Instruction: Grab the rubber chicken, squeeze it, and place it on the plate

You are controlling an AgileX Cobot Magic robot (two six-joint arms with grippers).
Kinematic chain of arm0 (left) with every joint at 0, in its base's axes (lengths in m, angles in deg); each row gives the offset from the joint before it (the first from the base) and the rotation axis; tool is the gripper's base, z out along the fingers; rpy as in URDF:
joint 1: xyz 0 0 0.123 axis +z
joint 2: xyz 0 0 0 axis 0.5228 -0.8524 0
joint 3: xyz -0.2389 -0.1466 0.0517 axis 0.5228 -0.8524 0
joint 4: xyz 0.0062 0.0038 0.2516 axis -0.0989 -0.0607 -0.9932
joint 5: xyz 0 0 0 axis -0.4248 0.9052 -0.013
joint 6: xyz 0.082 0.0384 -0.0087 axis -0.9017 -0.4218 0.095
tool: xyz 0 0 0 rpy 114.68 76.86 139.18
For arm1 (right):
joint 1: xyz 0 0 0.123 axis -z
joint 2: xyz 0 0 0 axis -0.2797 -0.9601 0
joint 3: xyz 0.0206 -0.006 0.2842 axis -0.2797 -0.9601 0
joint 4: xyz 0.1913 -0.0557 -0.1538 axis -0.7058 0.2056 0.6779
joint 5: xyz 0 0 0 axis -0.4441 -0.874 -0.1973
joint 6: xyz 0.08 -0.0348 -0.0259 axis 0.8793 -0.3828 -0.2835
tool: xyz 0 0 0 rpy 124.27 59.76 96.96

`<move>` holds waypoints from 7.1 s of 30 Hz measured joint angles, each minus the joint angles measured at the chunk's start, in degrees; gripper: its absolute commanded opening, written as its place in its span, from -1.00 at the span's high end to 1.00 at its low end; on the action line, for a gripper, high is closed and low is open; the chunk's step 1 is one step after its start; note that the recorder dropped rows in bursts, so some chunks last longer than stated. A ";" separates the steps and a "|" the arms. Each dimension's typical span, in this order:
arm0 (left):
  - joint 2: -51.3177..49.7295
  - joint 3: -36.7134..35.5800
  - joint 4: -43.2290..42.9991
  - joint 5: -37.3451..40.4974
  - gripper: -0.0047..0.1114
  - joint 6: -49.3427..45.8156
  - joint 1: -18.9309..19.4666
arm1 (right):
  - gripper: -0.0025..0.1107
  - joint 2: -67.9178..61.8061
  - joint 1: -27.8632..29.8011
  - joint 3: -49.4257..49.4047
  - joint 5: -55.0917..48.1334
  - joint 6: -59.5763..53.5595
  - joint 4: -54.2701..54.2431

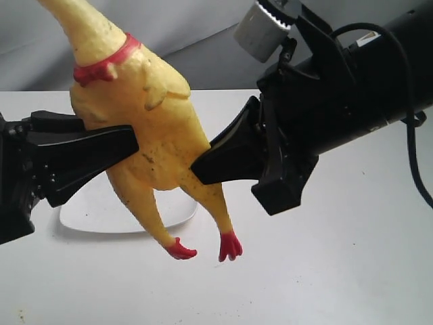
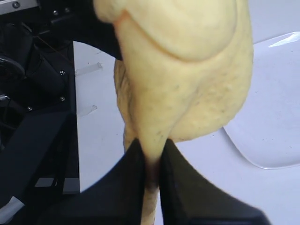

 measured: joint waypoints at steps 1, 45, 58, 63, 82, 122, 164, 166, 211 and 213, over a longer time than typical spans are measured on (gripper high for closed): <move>0.00 0.00 0.00 0.00 0.91 0.00 0.00 | 0.96 0.00 0.00 0.00 0.00 0.00 0.00; 0.00 0.00 0.00 0.00 0.91 0.00 0.00 | 0.96 0.00 0.00 0.00 -1.44 -0.11 -0.01; 0.00 0.00 0.00 0.00 0.91 0.00 0.00 | 0.96 0.00 0.00 0.00 -1.23 -0.11 -0.01; 0.00 0.00 0.00 0.00 0.91 0.00 0.00 | 0.96 0.00 0.00 0.00 -0.85 -0.11 -0.01; 0.00 0.00 0.00 0.00 0.91 0.00 0.00 | 0.96 0.00 0.00 0.00 -1.22 -0.11 -0.02; 0.00 0.00 0.00 0.00 0.91 0.00 0.00 | 0.96 -42.78 -5.80 26.69 8.50 18.87 12.02; 0.00 0.00 0.00 0.00 0.91 0.00 0.00 | 0.96 0.68 -8.00 24.49 -4.75 40.75 40.63; 0.00 0.00 0.00 0.00 0.91 0.00 0.00 | 0.96 7.36 -9.64 20.11 0.20 40.26 40.62; 0.00 0.00 0.00 0.00 0.91 0.00 0.00 | 0.96 73.49 10.24 -41.70 40.70 64.21 62.37; 0.00 0.00 0.00 0.00 0.91 0.00 0.00 | 0.96 75.13 14.27 -44.59 40.45 64.21 62.37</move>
